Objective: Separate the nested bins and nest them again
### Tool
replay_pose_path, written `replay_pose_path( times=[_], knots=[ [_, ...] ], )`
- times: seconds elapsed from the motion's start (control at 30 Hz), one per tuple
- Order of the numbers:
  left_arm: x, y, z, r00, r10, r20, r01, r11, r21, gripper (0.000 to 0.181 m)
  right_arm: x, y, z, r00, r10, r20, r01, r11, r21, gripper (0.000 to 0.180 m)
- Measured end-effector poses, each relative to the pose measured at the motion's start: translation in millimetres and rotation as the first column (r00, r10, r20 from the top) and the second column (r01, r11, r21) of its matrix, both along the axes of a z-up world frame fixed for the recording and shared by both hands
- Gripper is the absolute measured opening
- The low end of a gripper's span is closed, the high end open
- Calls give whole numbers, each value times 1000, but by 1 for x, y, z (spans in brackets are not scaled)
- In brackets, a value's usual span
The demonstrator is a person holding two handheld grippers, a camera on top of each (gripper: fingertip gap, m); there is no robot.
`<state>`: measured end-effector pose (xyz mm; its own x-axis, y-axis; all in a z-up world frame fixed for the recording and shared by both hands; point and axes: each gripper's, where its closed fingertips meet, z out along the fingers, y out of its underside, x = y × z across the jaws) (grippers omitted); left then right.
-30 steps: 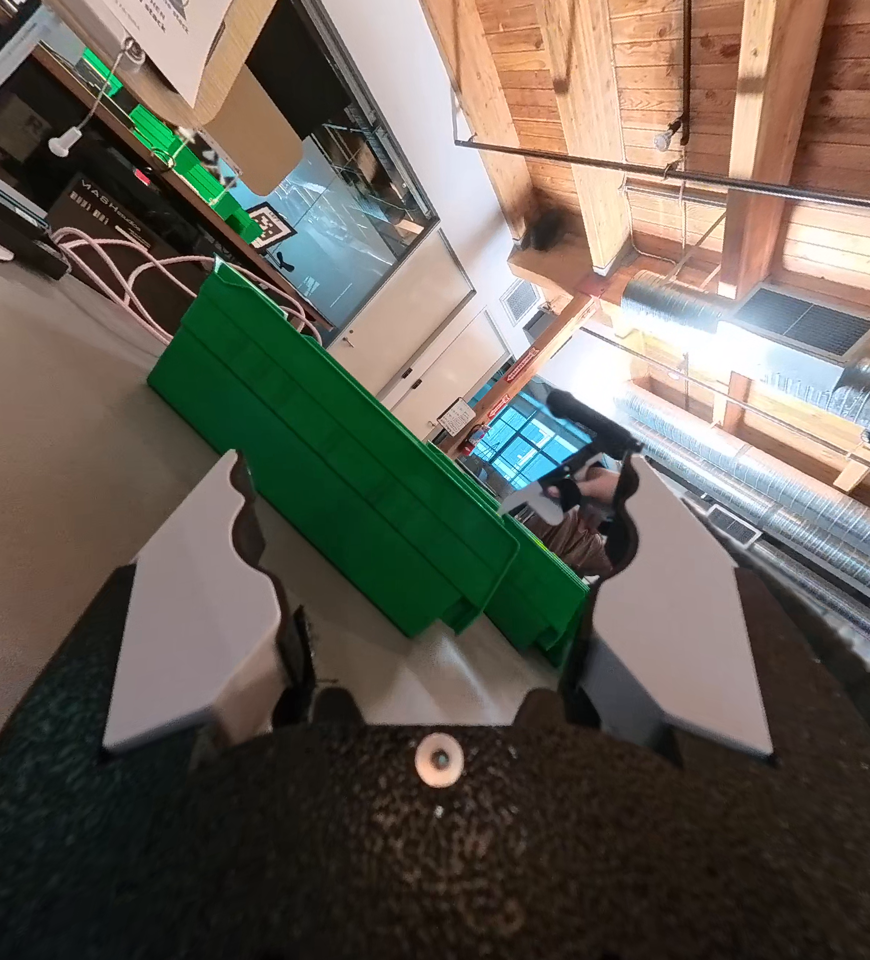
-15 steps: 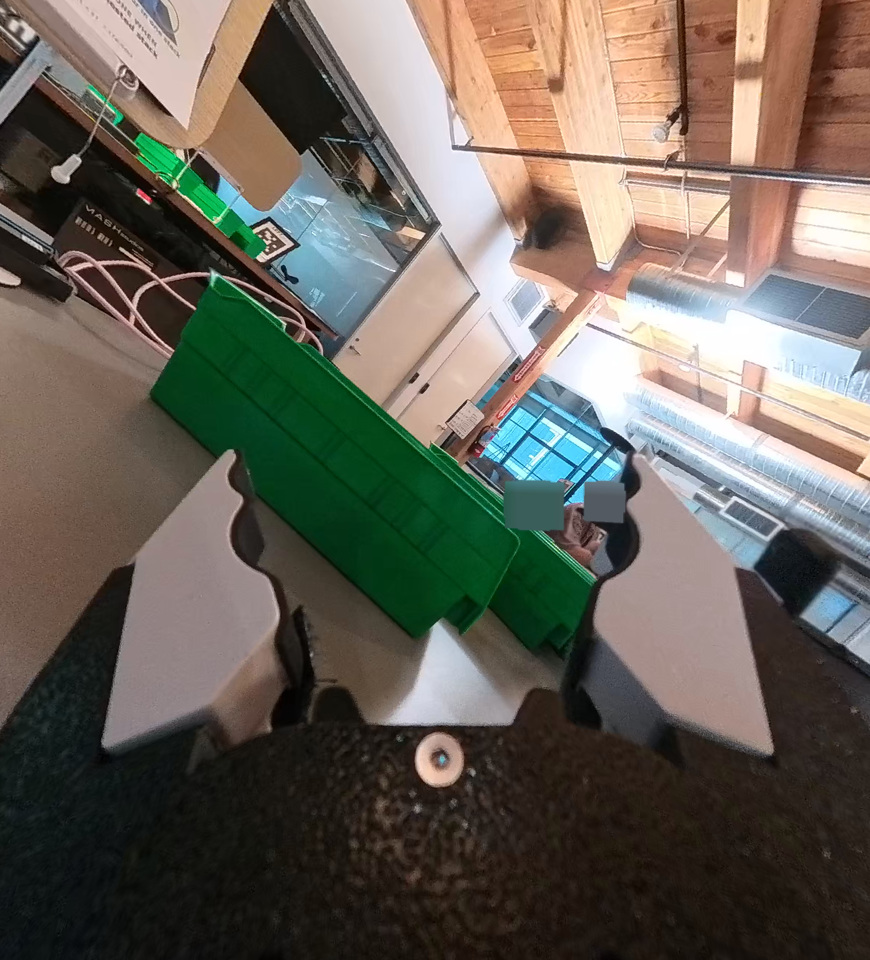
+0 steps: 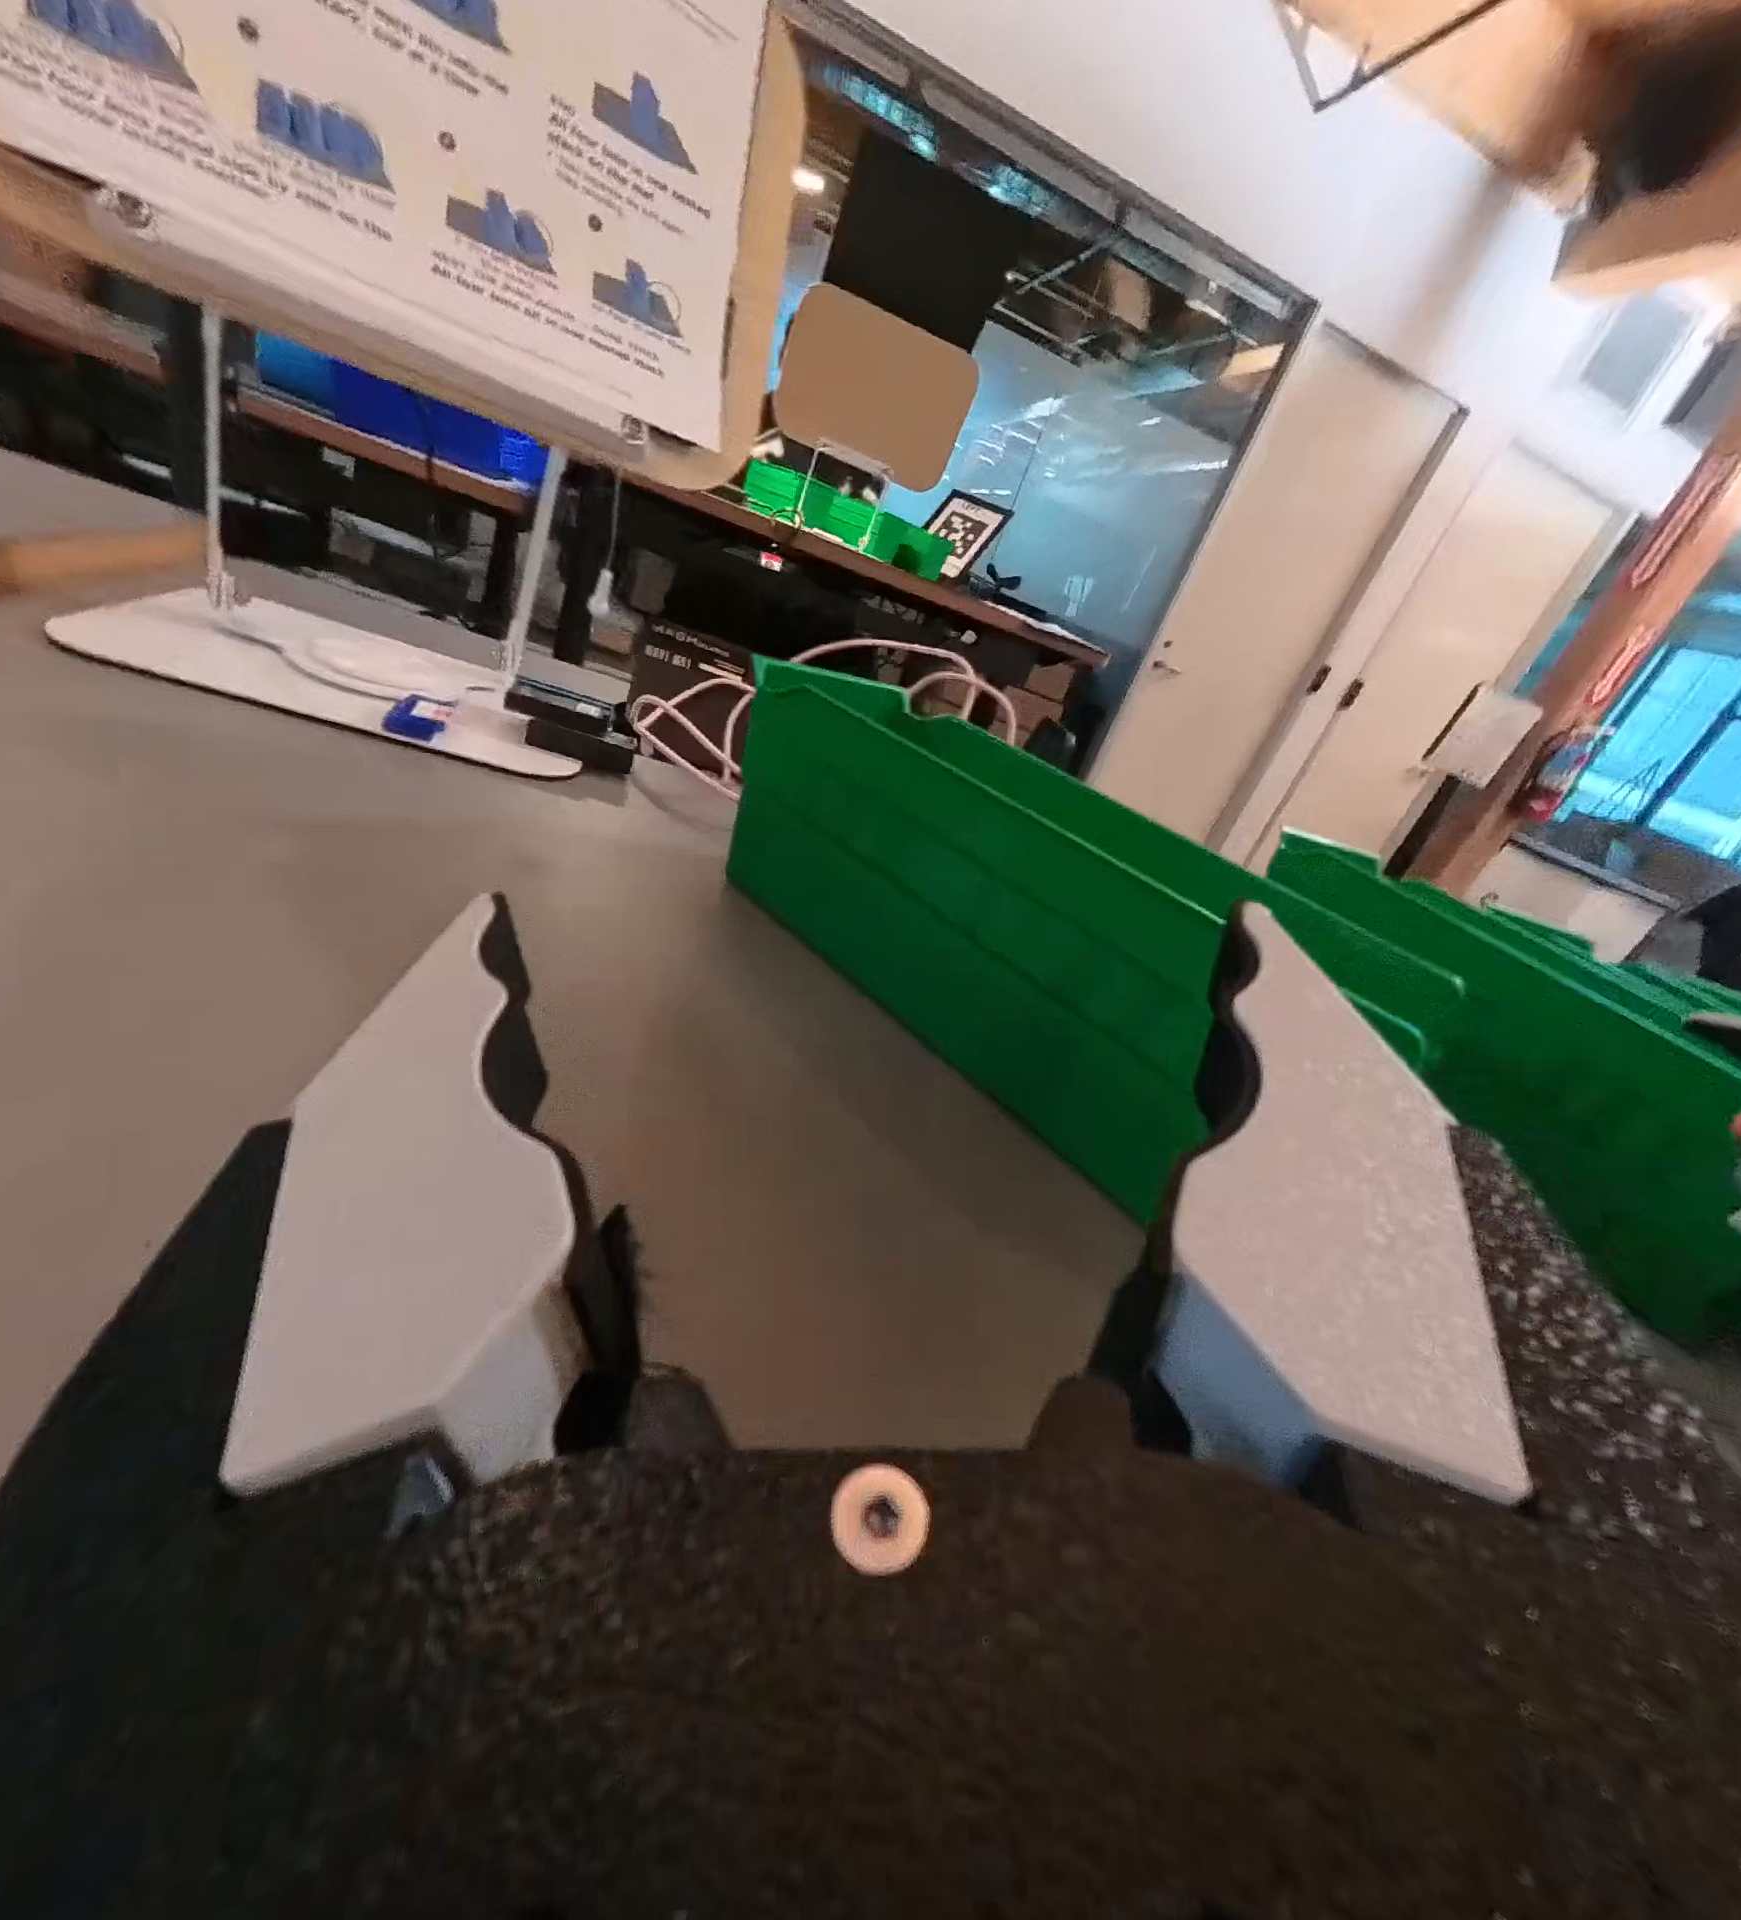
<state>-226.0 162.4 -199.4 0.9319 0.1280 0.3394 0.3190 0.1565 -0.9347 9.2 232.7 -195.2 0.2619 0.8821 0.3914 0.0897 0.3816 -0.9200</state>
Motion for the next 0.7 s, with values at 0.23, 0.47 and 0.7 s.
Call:
replay_pose_path(
  times=[0.23,0.47,0.7],
  knots=[
    [18,6,-1,993,-117,25,117,993,2,128,-4,-12,-4,995,97,0,-97,991,-95,71],
    [15,5,-1,981,-158,113,154,987,46,129,10,-8,32,995,50,-83,-56,996,-76,71],
    [17,5,-1,970,-193,151,185,981,64,128,110,21,54,920,-261,292,206,957,206,59]
  ],
)
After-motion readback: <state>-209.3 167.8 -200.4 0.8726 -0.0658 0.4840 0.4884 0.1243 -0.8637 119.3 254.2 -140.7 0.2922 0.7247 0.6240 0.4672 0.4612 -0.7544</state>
